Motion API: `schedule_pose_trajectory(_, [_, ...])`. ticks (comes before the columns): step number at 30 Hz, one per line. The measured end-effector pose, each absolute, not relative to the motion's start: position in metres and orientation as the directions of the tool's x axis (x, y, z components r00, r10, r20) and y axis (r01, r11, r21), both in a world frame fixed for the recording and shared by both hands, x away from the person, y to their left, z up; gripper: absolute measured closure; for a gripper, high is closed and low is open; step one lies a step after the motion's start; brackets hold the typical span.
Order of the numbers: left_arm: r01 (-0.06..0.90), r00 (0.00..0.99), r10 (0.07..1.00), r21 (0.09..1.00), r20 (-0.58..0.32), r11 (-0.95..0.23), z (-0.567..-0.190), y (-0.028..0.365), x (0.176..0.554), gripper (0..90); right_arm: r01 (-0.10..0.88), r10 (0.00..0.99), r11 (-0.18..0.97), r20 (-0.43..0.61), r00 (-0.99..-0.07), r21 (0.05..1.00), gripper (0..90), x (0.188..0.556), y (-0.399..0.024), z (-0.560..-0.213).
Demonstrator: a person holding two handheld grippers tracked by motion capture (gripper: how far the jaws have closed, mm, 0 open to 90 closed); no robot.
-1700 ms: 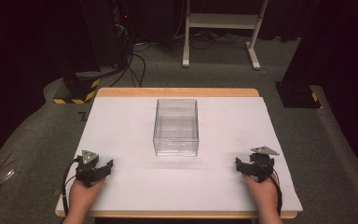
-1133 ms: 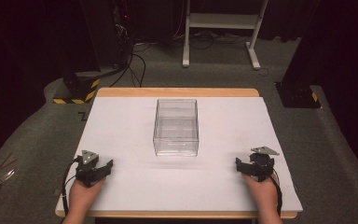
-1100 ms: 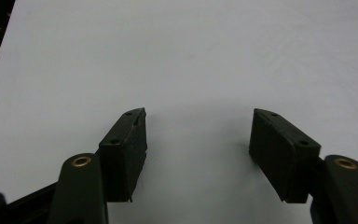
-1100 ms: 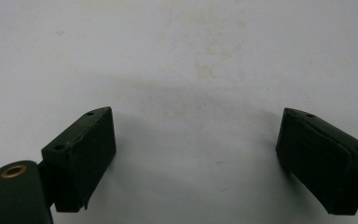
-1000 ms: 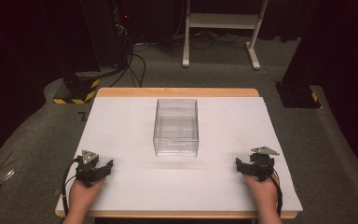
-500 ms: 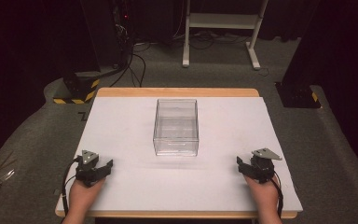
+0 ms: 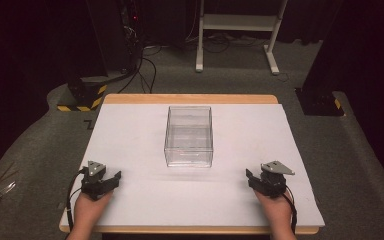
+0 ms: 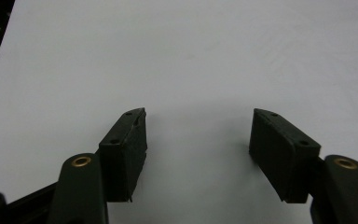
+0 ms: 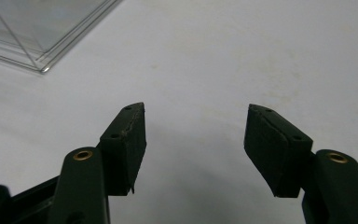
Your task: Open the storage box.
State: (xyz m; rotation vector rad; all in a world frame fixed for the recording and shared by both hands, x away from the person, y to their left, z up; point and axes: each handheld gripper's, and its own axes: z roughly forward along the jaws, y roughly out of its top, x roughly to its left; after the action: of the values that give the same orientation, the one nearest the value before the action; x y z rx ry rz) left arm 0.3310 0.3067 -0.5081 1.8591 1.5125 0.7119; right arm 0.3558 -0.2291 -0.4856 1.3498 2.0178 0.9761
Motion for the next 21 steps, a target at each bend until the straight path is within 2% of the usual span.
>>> schedule_pose_trajectory(8, [0.640,0.195,0.981,0.755,0.020,-0.142,-0.508,0.307,0.331,36.8,0.541,0.906,0.274,-0.026,-0.421,0.795,43.2,0.350,-0.211,-0.486])
schedule_pose_trajectory(11, [0.640,0.195,0.981,0.755,0.020,-0.142,-0.508,0.307,0.331,36.8,0.534,0.892,0.289,-0.021,-0.452,0.794,47.3,0.349,-0.205,-0.487])
schedule_pose_trajectory(21, [0.639,0.194,0.981,0.756,0.021,-0.142,-0.508,0.307,0.331,36.8,0.523,0.868,0.299,0.000,-0.496,0.798,48.8,0.344,-0.191,-0.486])
